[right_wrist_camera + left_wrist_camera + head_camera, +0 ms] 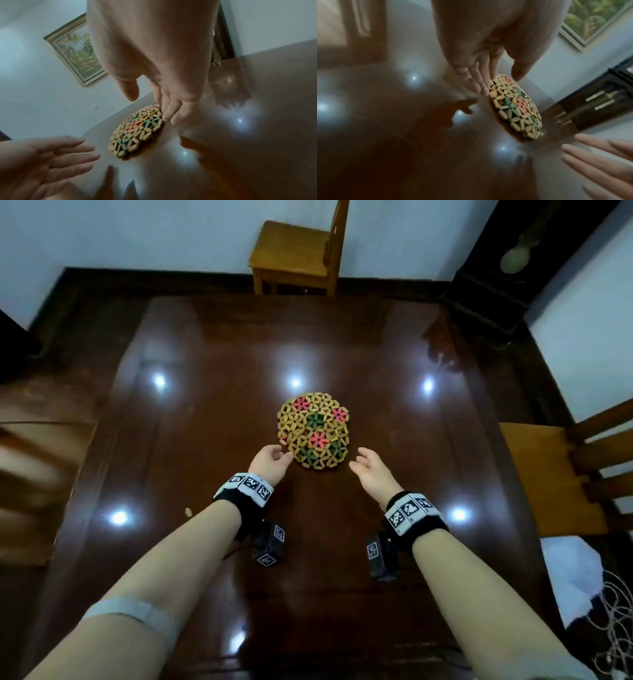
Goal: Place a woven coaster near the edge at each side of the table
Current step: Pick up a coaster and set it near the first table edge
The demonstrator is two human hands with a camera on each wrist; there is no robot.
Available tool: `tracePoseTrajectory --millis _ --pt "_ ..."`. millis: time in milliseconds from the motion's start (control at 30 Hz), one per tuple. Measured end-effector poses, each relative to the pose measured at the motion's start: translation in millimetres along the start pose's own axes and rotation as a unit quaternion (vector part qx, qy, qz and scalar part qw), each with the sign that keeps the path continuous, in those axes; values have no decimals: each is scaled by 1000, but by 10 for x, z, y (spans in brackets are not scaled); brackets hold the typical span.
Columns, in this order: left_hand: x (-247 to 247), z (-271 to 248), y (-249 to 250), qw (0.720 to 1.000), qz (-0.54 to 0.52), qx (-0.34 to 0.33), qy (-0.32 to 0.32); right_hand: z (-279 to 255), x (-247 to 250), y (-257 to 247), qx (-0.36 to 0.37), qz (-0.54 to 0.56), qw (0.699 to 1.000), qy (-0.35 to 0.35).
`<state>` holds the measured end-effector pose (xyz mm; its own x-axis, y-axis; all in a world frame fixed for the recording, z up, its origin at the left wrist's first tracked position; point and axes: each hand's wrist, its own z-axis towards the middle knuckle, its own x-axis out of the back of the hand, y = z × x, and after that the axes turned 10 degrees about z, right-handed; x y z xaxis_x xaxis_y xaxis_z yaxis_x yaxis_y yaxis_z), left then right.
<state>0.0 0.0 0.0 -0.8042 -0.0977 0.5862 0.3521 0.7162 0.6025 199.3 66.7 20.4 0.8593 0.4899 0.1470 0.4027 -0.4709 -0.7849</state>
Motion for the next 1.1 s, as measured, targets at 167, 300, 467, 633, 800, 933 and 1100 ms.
tracePoseTrajectory --millis 167,300,467,633,800,933,1100 --pt "-163 205 137 988 -134 77 -3 437 -37 -78 -20 48 999 -10" --pt "-215 271 76 989 -116 85 22 608 -92 -84 -33 94 995 23" --pt "-235 218 -19 995 -76 28 54 613 -170 -4 16 48 999 21" --pt "-146 -38 -158 995 -94 14 33 341 -165 95 19 22 999 39" --pt "-83 -457 -469 998 -56 -25 6 -201 -249 368 15 24 999 32" --pt "-90 -819 -809 998 -37 -50 -12 -646 -415 693 12 19 997 72" --pt "-67 -1223 -1202 998 -1 -53 -41 -1088 -636 1070 10 -26 992 126"
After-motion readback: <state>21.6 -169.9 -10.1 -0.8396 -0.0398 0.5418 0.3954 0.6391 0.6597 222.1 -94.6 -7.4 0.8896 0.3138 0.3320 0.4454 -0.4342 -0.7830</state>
